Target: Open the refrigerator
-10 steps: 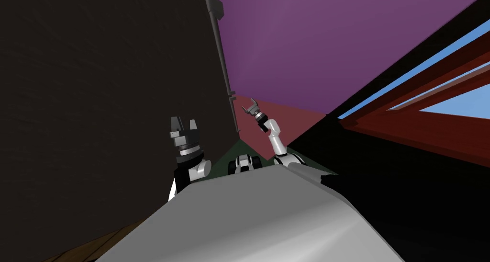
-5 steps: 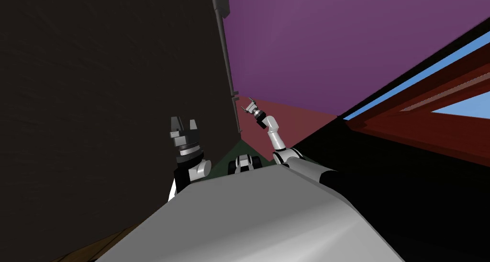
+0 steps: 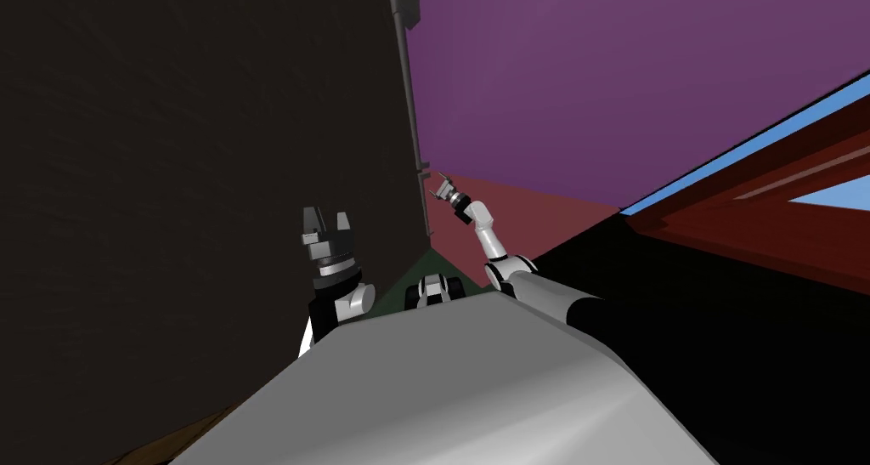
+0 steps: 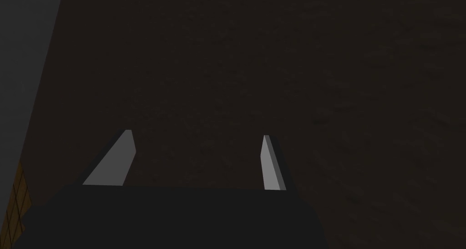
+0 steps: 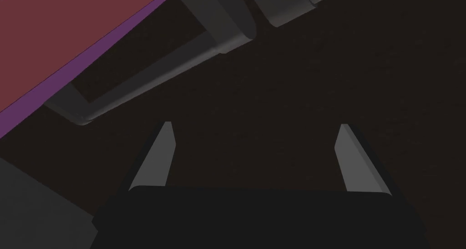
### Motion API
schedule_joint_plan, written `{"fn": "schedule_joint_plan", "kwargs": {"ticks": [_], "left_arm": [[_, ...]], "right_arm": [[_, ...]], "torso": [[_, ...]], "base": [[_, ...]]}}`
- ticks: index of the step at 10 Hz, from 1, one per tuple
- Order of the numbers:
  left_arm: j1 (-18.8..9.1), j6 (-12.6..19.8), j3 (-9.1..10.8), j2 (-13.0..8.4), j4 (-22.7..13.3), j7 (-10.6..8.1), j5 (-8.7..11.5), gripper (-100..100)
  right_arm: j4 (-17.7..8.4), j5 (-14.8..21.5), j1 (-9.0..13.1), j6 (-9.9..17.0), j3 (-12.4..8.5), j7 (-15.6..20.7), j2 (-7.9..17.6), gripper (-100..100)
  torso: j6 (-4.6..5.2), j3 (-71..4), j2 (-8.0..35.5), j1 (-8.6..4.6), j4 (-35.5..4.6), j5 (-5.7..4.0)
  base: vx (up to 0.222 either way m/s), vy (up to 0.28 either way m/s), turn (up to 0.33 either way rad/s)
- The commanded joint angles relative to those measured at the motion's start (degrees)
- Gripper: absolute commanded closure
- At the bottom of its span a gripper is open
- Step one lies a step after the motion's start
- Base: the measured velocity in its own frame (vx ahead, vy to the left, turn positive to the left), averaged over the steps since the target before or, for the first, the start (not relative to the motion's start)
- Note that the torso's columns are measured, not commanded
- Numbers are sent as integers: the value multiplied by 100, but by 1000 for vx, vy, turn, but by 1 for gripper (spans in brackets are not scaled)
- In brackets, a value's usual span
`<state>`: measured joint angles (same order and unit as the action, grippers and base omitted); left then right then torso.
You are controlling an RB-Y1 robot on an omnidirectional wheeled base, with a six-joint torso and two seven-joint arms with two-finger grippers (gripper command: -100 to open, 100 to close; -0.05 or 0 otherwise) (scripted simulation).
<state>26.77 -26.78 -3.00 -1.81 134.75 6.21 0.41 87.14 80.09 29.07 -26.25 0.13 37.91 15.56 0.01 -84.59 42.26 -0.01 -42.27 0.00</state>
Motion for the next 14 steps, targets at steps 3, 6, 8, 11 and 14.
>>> {"fn": "schedule_joint_plan", "kwargs": {"ticks": [3,6,8,11,14], "left_arm": [[0,0,0,0,0,0,0,0],[0,0,0,0,0,0,0,0],[0,0,0,0,0,0,0,0],[0,0,0,0,0,0,0,0],[0,0,0,0,0,0,0,0]], "right_arm": [[-499,691,402,3,101,225,306,-100],[-906,1194,709,-24,172,428,602,-100],[-1127,1498,881,-38,209,540,798,-100],[-1377,1834,1084,-50,246,670,1062,-100],[-1508,1916,1177,-50,252,772,1154,-100]], "torso": [[0,2,3,0,-1,0],[-1,-1,-3,4,0,1],[0,1,1,-2,-1,-1],[0,5,7,-7,-3,-2],[-1,3,4,-2,-2,-1]], "base": [[37,60,19],[44,77,27],[45,76,23],[34,53,18],[16,26,7]]}}
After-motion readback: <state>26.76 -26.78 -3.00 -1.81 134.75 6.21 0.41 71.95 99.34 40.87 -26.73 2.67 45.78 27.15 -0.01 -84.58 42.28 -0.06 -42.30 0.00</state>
